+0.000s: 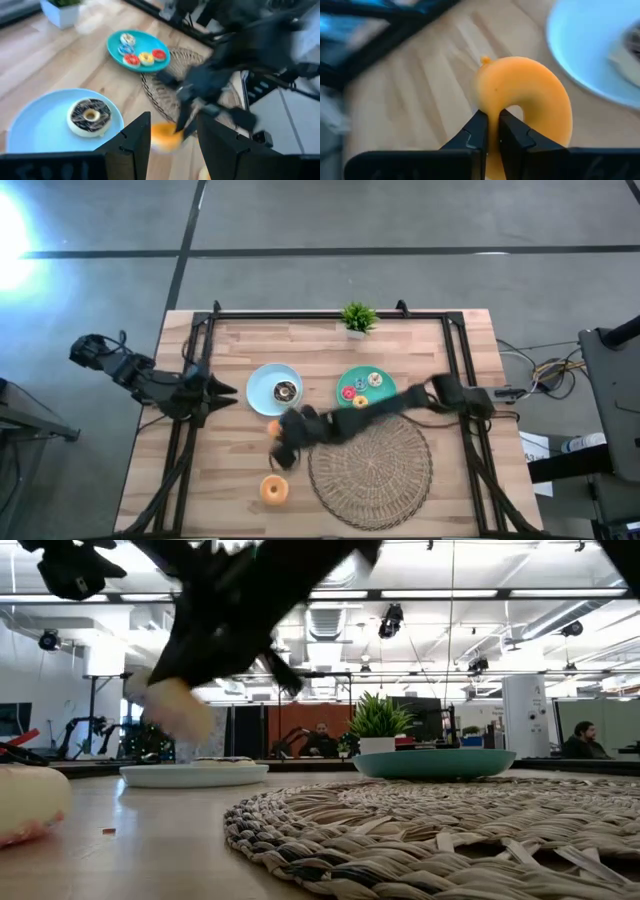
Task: Pick & Place donuts
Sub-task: Put the big purple donut on the blue plate
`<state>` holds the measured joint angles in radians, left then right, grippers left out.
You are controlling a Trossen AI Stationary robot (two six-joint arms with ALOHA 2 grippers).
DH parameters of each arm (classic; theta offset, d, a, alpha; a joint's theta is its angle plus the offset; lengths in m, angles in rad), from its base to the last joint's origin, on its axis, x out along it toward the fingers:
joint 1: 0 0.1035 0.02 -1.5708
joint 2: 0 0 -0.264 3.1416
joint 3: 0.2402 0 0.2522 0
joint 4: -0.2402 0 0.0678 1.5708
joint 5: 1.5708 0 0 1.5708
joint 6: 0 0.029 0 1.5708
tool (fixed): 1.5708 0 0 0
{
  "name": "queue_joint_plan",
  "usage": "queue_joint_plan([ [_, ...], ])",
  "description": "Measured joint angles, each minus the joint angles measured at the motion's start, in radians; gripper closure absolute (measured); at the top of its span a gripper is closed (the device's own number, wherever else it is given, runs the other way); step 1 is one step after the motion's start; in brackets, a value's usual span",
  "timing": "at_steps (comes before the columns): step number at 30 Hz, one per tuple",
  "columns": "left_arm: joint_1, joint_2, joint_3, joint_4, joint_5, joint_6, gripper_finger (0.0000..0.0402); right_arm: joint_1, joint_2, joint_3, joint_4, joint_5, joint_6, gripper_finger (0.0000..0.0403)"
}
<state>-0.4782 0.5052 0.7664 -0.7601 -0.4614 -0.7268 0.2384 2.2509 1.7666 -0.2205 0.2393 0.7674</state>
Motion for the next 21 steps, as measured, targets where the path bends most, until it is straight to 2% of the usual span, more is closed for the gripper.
queue_joint_plan([
  [3, 0.0, -0.003, 0.019, -0.043, -0.035, 0.015, 0.0269, -0.092, 0.002, -0.045, 0.194, -0.222, 0.04, 0.0378],
  [6, 0.0, -0.009, 0.018, -0.057, -0.046, 0.015, 0.0269, -0.173, 0.006, -0.074, 0.329, -0.364, 0.143, 0.0378],
  [12, 0.0, -0.002, -0.018, -0.068, -0.069, 0.014, 0.0269, -0.31, 0.01, -0.086, 0.36, -0.5, 0.266, 0.0378],
  [17, 0.0, 0.001, -0.075, -0.063, -0.105, 0.015, 0.0269, -0.38, 0.009, -0.076, 0.359, -0.54, 0.311, 0.0378],
  [21, 0.0, 0.005, -0.126, -0.019, -0.108, 0.016, 0.0269, -0.433, 0.009, -0.082, 0.37, -0.603, 0.412, 0.0378],
])
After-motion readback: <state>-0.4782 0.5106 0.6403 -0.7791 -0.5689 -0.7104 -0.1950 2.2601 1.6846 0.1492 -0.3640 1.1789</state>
